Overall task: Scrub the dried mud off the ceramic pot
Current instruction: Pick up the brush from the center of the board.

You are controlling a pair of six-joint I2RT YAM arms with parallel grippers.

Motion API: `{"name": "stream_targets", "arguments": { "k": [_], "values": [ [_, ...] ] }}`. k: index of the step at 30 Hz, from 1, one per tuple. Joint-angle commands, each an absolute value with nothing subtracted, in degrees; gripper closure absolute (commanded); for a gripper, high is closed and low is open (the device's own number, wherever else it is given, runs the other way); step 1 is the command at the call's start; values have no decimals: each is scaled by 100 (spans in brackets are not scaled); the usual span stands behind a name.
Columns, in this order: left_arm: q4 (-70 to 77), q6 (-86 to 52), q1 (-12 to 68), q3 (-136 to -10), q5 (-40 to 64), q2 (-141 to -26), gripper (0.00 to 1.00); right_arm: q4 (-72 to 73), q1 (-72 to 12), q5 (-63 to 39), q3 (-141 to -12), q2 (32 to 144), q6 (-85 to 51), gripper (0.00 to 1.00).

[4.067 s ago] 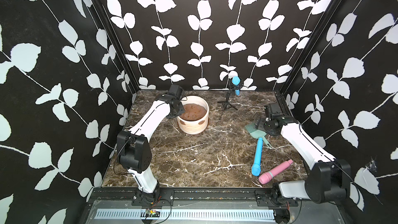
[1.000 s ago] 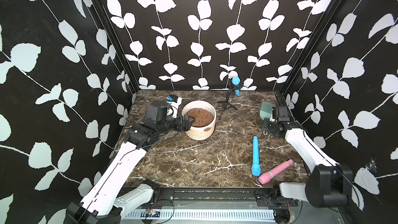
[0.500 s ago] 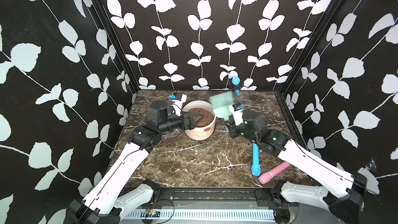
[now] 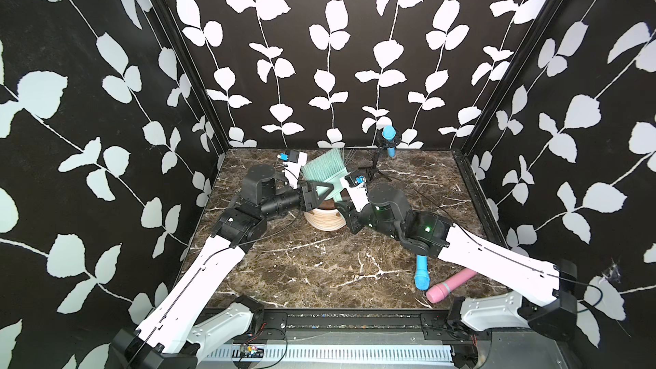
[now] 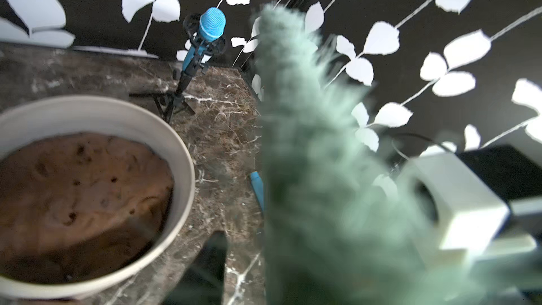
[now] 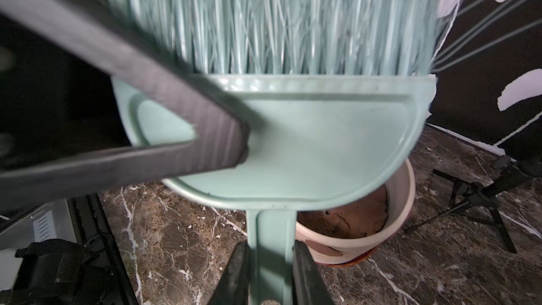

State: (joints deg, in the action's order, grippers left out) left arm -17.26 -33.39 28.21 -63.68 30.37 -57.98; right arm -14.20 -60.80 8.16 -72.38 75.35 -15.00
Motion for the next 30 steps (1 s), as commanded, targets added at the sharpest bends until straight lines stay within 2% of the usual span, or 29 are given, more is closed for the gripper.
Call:
{"name": "stream_targets", "arguments": {
  "k": [1,3,5,6,9,12,14,15,18,22,30],
  "values": [
    [-1514,-3721,2839,-6450,2950,-5639,79,-964,-6136,793,-7226,7312,-1587,79],
    [-1340,-3844,2841,-6422,3035,-5665,89,-963,-6135,816,-7205,7270,-1674,75],
    [-1416,-3911,2840,-6457,3022,-5677,99,-855,-6135,895,-7098,7198,-1847,54],
    [-1426,-3979,2841,-6455,3008,-5666,100,-809,-6133,852,-7029,7142,-1959,45],
    [-1129,-4308,2839,-6348,3092,-5584,100,-828,-5976,187,-6808,6888,-2275,36],
    [-876,-4492,2839,-6371,3208,-5510,100,-62,-5435,-1775,-6134,6519,-2839,32],
    [-519,-4553,2839,-6414,3691,-5540,100,1366,-4937,-2844,-5324,6264,-3953,31],
    [-247,-4629,2839,-6428,3943,-5590,100,2074,-4778,-3014,-4971,6174,-4528,31],
    [420,-5040,2839,-6411,4253,-5717,100,3473,-4533,-2888,-4314,5968,-5571,30],
    [1257,-5470,2839,-6294,4462,-5820,100,4559,-4526,-2917,-4070,6017,-6095,23],
    [1665,-5695,2843,-6149,4427,-5960,100,6899,-4484,-2376,-3792,6647,-7154,22]
  ]
}}
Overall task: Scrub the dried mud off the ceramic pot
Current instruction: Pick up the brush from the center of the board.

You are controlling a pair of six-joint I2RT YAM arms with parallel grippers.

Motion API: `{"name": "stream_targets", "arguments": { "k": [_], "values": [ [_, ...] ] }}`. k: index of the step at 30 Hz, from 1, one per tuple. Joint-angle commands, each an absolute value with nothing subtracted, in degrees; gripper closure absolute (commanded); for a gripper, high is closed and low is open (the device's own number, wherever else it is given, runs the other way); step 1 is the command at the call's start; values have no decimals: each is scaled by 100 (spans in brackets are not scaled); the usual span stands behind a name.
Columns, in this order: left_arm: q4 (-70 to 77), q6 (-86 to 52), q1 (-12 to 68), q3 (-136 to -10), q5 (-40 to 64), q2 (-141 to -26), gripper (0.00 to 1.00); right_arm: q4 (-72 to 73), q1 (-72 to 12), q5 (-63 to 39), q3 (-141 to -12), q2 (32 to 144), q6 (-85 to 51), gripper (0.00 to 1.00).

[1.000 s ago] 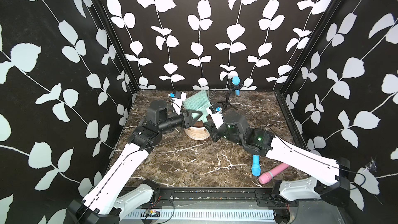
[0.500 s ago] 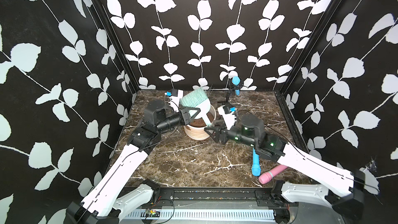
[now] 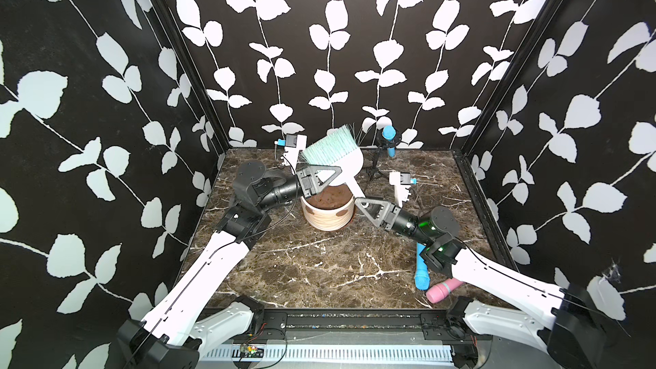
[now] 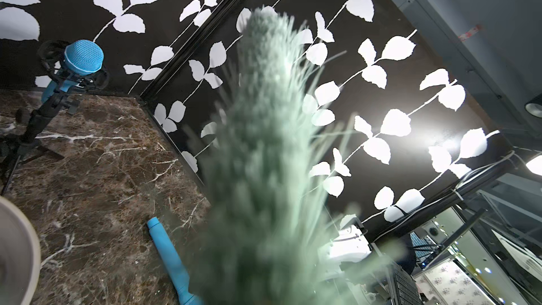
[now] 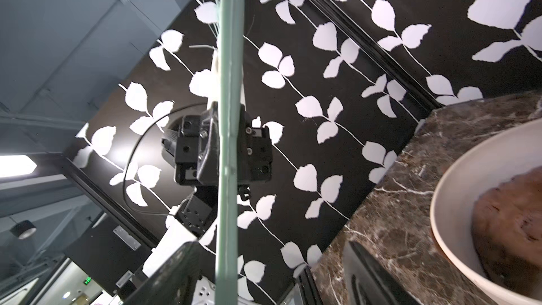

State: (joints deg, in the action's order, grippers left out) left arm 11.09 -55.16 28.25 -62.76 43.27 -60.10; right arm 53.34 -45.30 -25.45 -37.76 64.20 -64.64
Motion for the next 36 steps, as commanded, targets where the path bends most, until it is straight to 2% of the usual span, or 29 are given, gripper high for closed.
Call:
{"name": "stream_targets", "arguments": {
  "k": [1,5,8,14,19,25,33,36],
  "values": [
    [1681,-5714,2839,-6122,4405,-5959,100,7009,-4476,-2416,-3895,6765,-7269,23],
    [1890,-5791,2839,-6064,4560,-5985,100,6947,-4491,-2787,-4369,7173,-7415,25],
    [1793,-5732,2840,-5985,4532,-5932,100,7291,-4491,-2646,-4385,7337,-7541,30],
    [1324,-5436,2839,-5986,4407,-5823,100,7134,-4512,-2745,-4598,7361,-7458,45],
    [1269,-5441,2844,-5999,4404,-5900,100,6544,-4569,-2986,-4797,7255,-7162,61],
    [1248,-5434,2841,-5977,4325,-5911,100,5989,-4596,-3005,-4803,7109,-6943,67],
    [1326,-5475,2842,-5952,4378,-5983,100,5814,-4592,-2958,-4865,7046,-6918,88],
    [1344,-5520,2839,-5961,4392,-5990,100,6010,-4588,-2780,-4817,7026,-6988,90]
  ]
}}
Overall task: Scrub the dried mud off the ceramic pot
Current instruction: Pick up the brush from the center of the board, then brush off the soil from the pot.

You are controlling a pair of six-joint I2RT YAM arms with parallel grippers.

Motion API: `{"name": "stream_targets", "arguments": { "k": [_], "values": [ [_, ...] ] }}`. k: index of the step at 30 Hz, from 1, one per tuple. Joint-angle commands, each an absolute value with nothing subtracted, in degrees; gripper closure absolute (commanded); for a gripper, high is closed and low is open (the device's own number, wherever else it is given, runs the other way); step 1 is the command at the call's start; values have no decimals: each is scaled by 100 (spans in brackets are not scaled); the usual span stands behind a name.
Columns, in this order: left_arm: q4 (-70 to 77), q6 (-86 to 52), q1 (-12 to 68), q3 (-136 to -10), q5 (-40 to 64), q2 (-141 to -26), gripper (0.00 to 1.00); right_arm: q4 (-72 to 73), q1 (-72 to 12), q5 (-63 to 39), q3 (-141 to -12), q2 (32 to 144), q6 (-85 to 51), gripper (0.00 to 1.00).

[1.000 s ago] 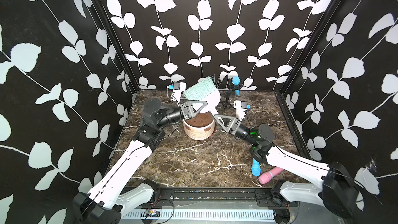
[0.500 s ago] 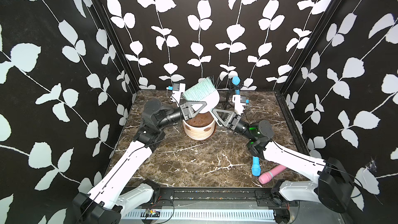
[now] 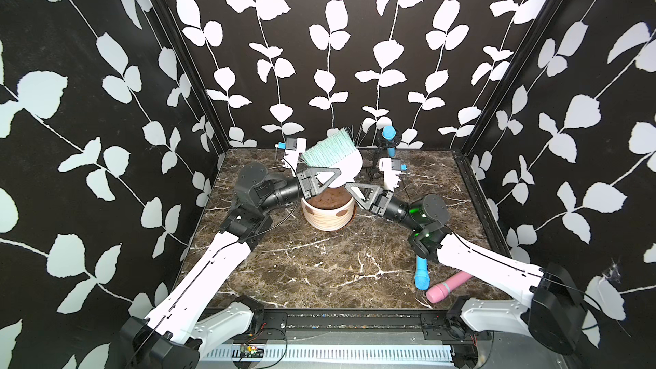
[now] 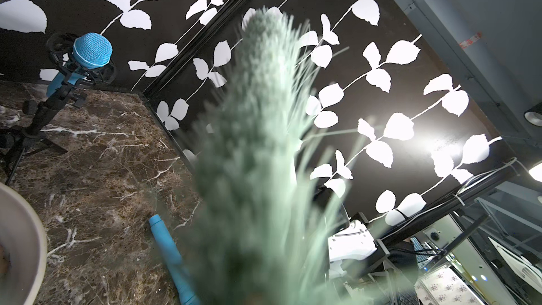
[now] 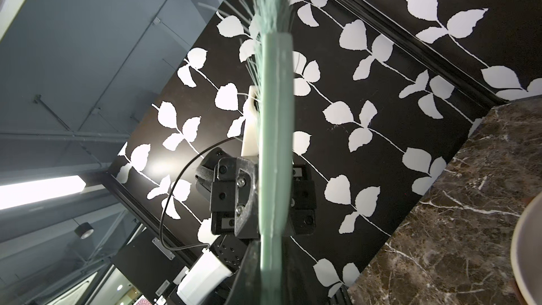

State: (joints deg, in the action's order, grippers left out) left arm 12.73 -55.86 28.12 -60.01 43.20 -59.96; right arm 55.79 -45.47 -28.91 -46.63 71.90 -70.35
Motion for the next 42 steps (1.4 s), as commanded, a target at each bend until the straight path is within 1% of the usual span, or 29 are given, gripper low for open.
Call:
{"name": "stream_targets", "arguments": {
  "k": [1,2,3,5,6,7,9,10,13,15,17,19,22,24,27,28,30,33,35,37,39,42],
  "values": [
    [1359,-5527,2840,-5960,4394,-5983,100,6048,-4581,-2762,-4823,7029,-7002,93],
    [1355,-5524,2841,-5953,4385,-5977,100,6062,-4579,-2759,-4836,7042,-7008,97],
    [1359,-5517,2848,-5944,4367,-5969,96,6052,-4575,-2774,-4861,7045,-7007,100],
    [1304,-5507,2841,-5958,4335,-5968,55,5966,-4544,-2845,-4900,7036,-6998,100],
    [1252,-5477,2839,-5980,4313,-5954,39,5850,-4500,-2909,-4918,7020,-6996,100],
    [1174,-5411,2843,-6012,4301,-5932,27,5672,-4429,-3015,-4939,6986,-6973,100],
    [874,-5131,2839,-6096,4224,-5862,7,4834,-4178,-3363,-5045,6813,-6757,100],
    [523,-4882,2840,-6184,4141,-5824,3,4220,-4055,-3553,-5137,6682,-6494,100],
    [-885,-3954,2835,-6542,3659,-5772,2,1523,-3761,-3911,-5620,6237,-5077,100],
    [-1878,-3307,2835,-6726,3056,-5745,2,-388,-3623,-4004,-6131,6033,-3846,100],
    [-2451,-2810,2826,-6777,2639,-5691,2,-2215,-3585,-3663,-6718,5937,-2609,100],
    [-2974,-2315,2827,-6874,2272,-5657,1,-3679,-3589,-2944,-7178,5859,-1560,100],
    [-3633,-1578,2821,-7000,1909,-5629,2,-4843,-3586,-1760,-7359,5663,-331,100],
    [-3928,-1119,2820,-7000,1618,-5637,2,-5086,-3586,-1210,-7196,5510,377,100],
    [-4298,-505,2826,-6935,911,-5741,2,-5285,-3586,-466,-7041,5536,960,100],
    [-4395,-320,2823,-6904,687,-5793,2,-5279,-3586,-221,-7026,5622,1012,100],
    [-4473,-39,2822,-6789,247,-5906,2,-5204,-3586,203,-7136,5883,512,100],
    [-4369,229,2827,-6632,-235,-6039,2,-5495,-3585,182,-7781,6530,-718,100],
    [-4243,317,2822,-6523,-409,-6081,1,-5870,-3582,-34,-8246,7007,-1626,100],
    [-4060,374,2825,-6376,-478,-6084,2,-6074,-3593,-628,-8551,7421,-2364,100],
    [-3840,414,2824,-6204,-489,-6067,2,-6041,-3615,-1265,-8699,7697,-2870,100],
    [-3662,460,2825,-6015,-521,-6047,2,-5916,-3678,-1482,-8933,7923,-3309,100]
  ]
}}
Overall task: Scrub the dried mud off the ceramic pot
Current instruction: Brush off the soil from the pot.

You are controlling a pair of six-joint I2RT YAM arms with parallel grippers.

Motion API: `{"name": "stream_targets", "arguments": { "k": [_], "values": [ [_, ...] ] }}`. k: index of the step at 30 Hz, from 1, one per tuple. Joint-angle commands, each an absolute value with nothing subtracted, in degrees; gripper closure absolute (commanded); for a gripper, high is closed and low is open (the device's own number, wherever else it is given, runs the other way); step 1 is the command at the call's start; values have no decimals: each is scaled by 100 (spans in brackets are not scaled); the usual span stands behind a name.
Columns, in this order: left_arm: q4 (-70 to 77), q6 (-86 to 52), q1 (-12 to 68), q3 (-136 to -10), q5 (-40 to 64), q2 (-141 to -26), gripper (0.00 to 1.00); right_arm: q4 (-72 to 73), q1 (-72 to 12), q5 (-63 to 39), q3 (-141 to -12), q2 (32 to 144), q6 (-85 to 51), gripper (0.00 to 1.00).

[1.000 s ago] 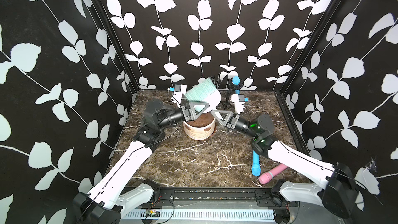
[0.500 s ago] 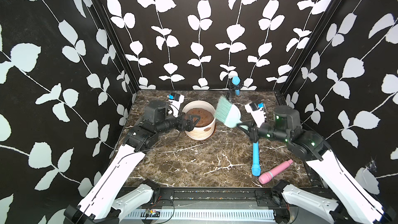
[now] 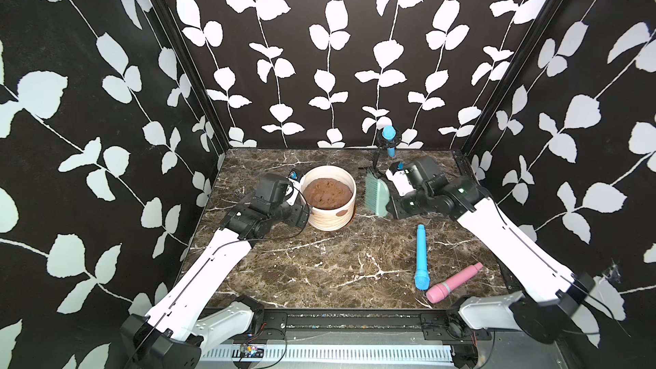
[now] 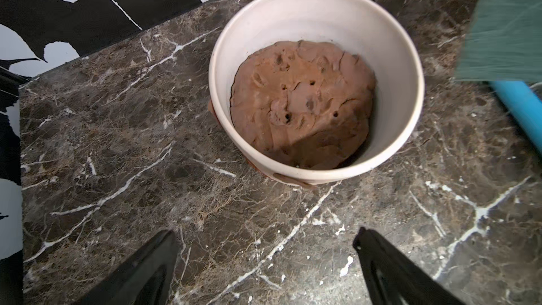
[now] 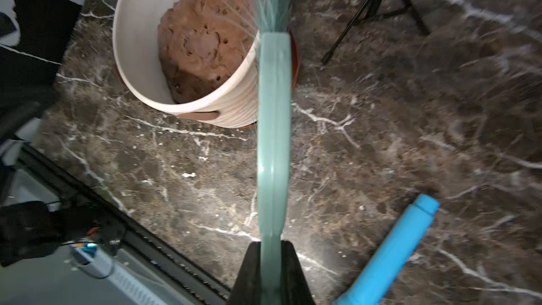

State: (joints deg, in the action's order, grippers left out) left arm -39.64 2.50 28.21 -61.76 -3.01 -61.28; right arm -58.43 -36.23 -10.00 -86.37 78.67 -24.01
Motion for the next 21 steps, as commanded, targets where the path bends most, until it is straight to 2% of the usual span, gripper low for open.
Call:
{"name": "stream_targets", "arguments": {
  "k": [1,4,10,21],
  "values": [
    [-3599,474,2829,-5953,-544,-6033,2,-5938,-3690,-1437,-9041,8007,-3343,100],
    [-3468,457,2825,-5839,-586,-5975,2,-6238,-3691,-1164,-9530,8373,-3250,100],
    [-3358,406,2829,-5665,-556,-5882,2,-6003,-3691,-1385,-9817,8805,-3470,100],
    [-3363,387,2823,-5660,-474,-5924,2,-5262,-3691,-1340,-9551,9112,-3661,100]
  ]
}}
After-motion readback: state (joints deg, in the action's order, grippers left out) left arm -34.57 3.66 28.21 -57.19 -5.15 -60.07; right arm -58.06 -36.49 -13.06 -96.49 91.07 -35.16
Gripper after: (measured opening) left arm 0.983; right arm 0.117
